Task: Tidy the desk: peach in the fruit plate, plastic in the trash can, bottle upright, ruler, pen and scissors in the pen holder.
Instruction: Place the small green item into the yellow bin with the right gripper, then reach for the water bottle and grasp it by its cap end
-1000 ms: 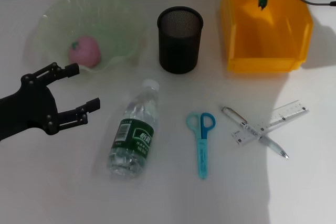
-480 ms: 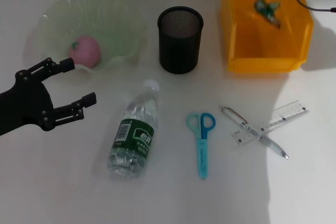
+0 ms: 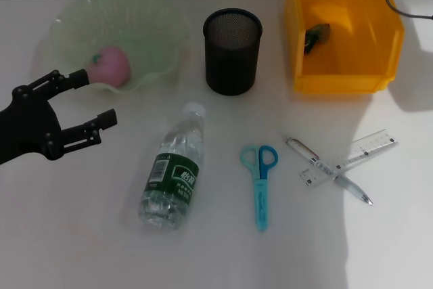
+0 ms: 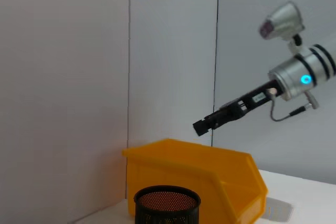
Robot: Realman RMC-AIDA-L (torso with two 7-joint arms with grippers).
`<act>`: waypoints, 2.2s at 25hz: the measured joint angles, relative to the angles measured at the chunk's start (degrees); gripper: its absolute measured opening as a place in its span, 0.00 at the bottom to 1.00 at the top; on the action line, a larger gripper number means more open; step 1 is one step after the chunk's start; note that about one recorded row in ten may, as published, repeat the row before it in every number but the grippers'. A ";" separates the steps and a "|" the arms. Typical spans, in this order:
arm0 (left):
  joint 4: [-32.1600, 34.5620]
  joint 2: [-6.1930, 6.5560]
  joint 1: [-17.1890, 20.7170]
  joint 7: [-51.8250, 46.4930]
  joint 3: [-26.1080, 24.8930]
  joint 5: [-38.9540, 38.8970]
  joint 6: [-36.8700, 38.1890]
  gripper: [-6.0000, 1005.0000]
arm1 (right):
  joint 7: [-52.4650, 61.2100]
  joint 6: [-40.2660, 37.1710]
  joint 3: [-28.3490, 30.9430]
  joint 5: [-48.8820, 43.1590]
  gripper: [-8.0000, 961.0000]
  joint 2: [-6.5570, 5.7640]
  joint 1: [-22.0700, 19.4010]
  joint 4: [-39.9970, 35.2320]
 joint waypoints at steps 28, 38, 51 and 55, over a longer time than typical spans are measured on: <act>63.68 -1.49 4.33 -95.54 52.89 35.44 -25.92 0.78 | -64.26 -26.83 9.12 40.19 0.84 -0.13 -22.55 20.68; 53.52 -1.69 -5.54 -105.23 62.26 45.34 -30.46 0.78 | -64.64 -26.77 9.19 40.29 0.84 -0.04 -22.56 21.32; 41.23 -1.84 -10.92 -106.68 61.23 45.40 -35.92 0.79 | -64.70 -26.54 9.19 40.10 0.84 0.03 -21.28 23.07; 39.61 -1.82 -11.55 -106.71 61.15 45.34 -36.32 0.79 | -64.69 -26.48 9.15 40.05 0.84 0.00 -21.11 23.22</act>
